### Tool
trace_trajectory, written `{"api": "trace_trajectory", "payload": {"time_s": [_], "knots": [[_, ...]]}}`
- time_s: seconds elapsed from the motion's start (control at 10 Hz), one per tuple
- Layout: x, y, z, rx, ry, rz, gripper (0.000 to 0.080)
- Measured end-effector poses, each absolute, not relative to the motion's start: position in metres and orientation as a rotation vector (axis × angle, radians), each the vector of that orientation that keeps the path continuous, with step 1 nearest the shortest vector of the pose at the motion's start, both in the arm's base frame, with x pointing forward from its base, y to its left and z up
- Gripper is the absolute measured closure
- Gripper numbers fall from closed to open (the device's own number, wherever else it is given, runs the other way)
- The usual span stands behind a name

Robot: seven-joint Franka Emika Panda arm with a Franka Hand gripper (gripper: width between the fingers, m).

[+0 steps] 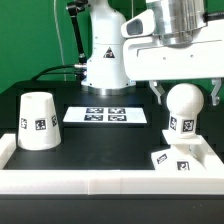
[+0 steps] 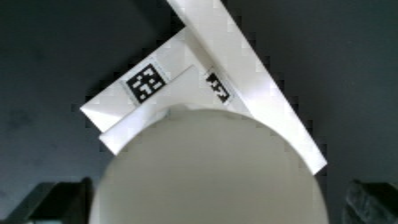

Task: Assemble lamp

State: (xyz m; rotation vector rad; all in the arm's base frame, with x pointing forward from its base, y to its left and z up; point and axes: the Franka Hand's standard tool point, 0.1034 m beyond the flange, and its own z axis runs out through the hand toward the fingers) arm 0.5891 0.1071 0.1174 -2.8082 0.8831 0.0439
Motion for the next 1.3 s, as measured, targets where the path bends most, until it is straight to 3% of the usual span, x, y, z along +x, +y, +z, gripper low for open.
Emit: {"api": "trace_trajectory", "payload": {"time_s": [0.6,1.3], "knots": [[0.5921,0.1024,0.1170,-3.032,-0.194,-0.090,0.0101],[0.5944,0.1046,0.1147,-2.956,-0.783,-0.085,0.0101]]}}
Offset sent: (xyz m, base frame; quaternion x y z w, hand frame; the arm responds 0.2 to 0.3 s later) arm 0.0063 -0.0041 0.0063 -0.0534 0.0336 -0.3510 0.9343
